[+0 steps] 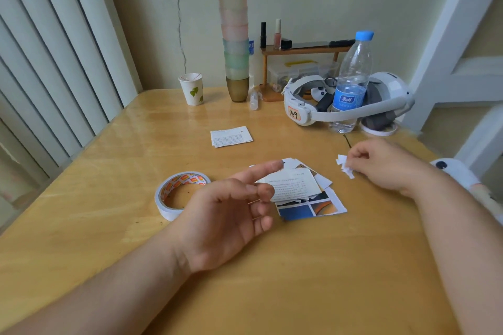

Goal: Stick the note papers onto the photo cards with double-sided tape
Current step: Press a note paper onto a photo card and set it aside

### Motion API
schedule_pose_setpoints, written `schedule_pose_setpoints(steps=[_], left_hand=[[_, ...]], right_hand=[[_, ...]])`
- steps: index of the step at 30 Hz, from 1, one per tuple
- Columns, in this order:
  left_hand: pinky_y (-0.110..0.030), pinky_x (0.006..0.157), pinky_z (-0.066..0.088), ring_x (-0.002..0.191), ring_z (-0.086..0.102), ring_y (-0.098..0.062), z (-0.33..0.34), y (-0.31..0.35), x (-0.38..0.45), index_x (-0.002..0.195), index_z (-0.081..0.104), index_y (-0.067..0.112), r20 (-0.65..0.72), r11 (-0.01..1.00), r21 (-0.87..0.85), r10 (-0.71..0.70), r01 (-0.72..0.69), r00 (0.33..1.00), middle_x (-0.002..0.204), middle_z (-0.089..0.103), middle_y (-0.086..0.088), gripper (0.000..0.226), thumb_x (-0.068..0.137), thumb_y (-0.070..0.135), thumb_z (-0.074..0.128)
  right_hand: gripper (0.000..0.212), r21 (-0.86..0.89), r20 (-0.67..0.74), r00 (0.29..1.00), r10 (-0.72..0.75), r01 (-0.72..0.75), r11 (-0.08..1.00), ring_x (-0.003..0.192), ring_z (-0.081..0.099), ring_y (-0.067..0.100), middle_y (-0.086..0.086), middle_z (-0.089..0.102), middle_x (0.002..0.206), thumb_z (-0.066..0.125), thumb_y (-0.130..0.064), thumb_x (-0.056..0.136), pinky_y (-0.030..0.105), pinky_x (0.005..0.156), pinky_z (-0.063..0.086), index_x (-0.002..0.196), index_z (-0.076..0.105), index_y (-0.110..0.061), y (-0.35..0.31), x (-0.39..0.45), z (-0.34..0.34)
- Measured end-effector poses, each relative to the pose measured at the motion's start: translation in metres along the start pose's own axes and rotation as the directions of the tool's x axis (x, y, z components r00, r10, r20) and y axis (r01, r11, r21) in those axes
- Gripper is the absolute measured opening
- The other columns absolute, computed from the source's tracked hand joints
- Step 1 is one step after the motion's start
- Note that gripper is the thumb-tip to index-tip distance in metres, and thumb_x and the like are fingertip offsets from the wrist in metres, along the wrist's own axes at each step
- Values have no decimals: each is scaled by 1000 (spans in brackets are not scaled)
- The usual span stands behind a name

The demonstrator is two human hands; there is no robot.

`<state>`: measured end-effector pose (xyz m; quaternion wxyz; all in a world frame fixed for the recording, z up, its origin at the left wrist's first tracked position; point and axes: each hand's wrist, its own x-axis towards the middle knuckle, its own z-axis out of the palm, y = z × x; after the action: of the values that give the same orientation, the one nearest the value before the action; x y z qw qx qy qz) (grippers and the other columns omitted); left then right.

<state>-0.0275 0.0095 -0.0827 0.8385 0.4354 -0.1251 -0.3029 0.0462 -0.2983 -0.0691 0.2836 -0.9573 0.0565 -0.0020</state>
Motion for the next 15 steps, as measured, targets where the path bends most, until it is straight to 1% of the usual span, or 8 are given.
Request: schedule_pose_setpoints(steps=[2, 4, 6, 7, 9, 11, 13, 15], left_hand=[[-31, 73, 48, 73, 50, -16, -1, 1, 0, 132, 72, 13, -11, 1000, -6, 1, -1, 1000, 86, 58, -1, 78, 55, 19, 86], [-31, 73, 48, 73, 50, -16, -2, 1, 0, 132, 71, 13, -10, 1000, -15, 2, -2, 1000, 86, 58, -1, 78, 56, 18, 85], [-31, 73, 48, 73, 50, -17, -2, 0, 0, 132, 71, 13, -9, 1000, -16, 1, -1, 1000, 86, 57, -1, 78, 56, 18, 85], [-31, 73, 48, 73, 50, -17, -2, 0, 0, 132, 71, 13, -11, 1000, -16, 0, 0, 1000, 86, 57, -1, 78, 56, 18, 85], [-31, 72, 49, 74, 49, -17, -3, 0, 1, 133, 71, 13, -18, 1000, -20, 0, 0, 1000, 86, 57, -1, 78, 56, 18, 85], [-32, 72, 49, 74, 48, -17, -3, 0, 1, 134, 70, 12, -22, 1000, -31, 0, -1, 1000, 86, 58, -2, 79, 57, 18, 83], [-32, 73, 48, 74, 49, -17, -4, 0, 1, 135, 69, 11, -23, 999, -40, -1, 0, 1000, 87, 57, -2, 78, 58, 18, 82], [-32, 74, 48, 74, 49, -17, -5, 0, 1, 135, 69, 11, -30, 999, -44, -3, 2, 1000, 87, 57, -2, 78, 59, 20, 82]], right_hand=[[30, -42, 2, 1000, -3, 3, 999, 87, 62, 19, -5, 71, 96, 53, -21, 105, 35, 75, 48, 86, 75, -28, 2, 3, 1], [31, 3, -10, 1000, 9, -9, 1000, 89, 62, 21, -4, 72, 97, 52, -23, 104, 34, 75, 47, 86, 76, -27, 2, 3, 1], [30, 46, -40, 999, 27, -25, 999, 84, 63, 23, 1, 72, 90, 58, -35, 103, 35, 73, 46, 84, 76, -22, 0, 3, 1], [30, 51, -68, 997, 31, -28, 998, 80, 62, 22, 2, 72, 85, 62, -40, 100, 34, 69, 45, 82, 75, -20, 0, 3, 1], [26, 61, -148, 988, 33, -24, 998, 77, 61, 18, -1, 70, 82, 71, -40, 95, 31, 62, 41, 80, 73, -19, 0, 3, 0], [17, 87, -177, 984, 18, -3, 996, 82, 62, 12, -6, 70, 88, 72, -36, 95, 30, 64, 41, 83, 73, -23, -4, 2, 0], [12, 82, -141, 989, -53, 65, 995, 87, 60, 2, -14, 69, 95, 67, -28, 99, 30, 72, 43, 90, 74, -31, -13, -1, 4], [16, 48, -69, 989, -133, 136, 989, 88, 59, -4, -22, 67, 96, 64, -27, 100, 28, 75, 44, 94, 74, -37, -26, -7, 11]])
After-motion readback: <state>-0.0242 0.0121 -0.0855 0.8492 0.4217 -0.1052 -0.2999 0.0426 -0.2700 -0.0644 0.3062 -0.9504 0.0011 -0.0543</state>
